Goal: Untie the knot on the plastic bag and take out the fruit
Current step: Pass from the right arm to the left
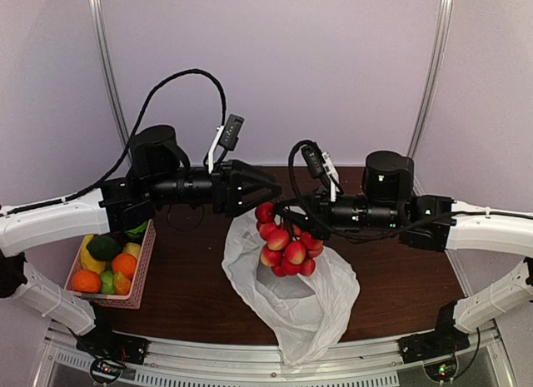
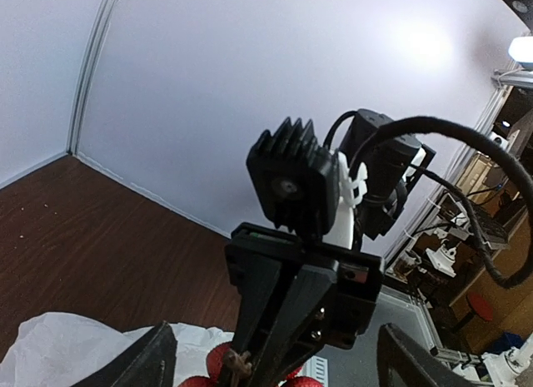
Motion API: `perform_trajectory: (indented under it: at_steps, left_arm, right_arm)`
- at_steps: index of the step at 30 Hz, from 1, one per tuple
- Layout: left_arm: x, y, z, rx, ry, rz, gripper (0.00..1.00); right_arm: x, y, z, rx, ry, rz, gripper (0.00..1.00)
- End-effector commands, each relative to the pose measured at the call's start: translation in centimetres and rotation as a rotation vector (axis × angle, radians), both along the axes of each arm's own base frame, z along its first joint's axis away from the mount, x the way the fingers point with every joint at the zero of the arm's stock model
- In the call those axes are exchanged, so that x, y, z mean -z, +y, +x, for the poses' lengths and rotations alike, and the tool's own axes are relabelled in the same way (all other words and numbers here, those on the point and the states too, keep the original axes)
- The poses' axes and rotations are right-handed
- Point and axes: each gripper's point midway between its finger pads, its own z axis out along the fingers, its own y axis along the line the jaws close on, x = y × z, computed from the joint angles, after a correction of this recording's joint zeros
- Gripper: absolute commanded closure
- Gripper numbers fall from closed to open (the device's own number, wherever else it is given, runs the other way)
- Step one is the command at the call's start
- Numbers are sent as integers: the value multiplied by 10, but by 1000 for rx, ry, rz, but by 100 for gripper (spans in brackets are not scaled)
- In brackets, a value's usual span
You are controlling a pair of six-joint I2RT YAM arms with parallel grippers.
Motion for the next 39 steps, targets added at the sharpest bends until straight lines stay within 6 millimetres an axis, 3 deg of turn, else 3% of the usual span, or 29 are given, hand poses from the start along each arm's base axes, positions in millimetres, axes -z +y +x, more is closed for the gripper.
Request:
perform_trajectory:
  at_steps: [1,5,8,20,33,37,39]
  left_arm:
    - [-20,-7,-1,27,8,-83,21]
    - [-15,-11,-2,38,34,-81,44]
    - [-13,-12,-4,44,40,-78,54]
    - [11,-10,-4,27,91,-31,58]
    - [13,-14,-3,33,95,-29,99]
    - [13,-12,-5,36,81,-23,100]
    - [12,-10,-3,22,77,-19,100]
  right_arm:
    - [-17,6,-12,-48,-6,39,100]
    - [-21,5,-13,-46,-8,58,100]
    - [-24,5,-14,-49,-11,66,100]
    - [-35,0,-12,-20,-24,105,100]
    - [-26,-1,-7,9,-18,83,100]
    - [-24,-5,-2,47,-21,76,100]
    - [-23,-8,1,70,-24,75,89]
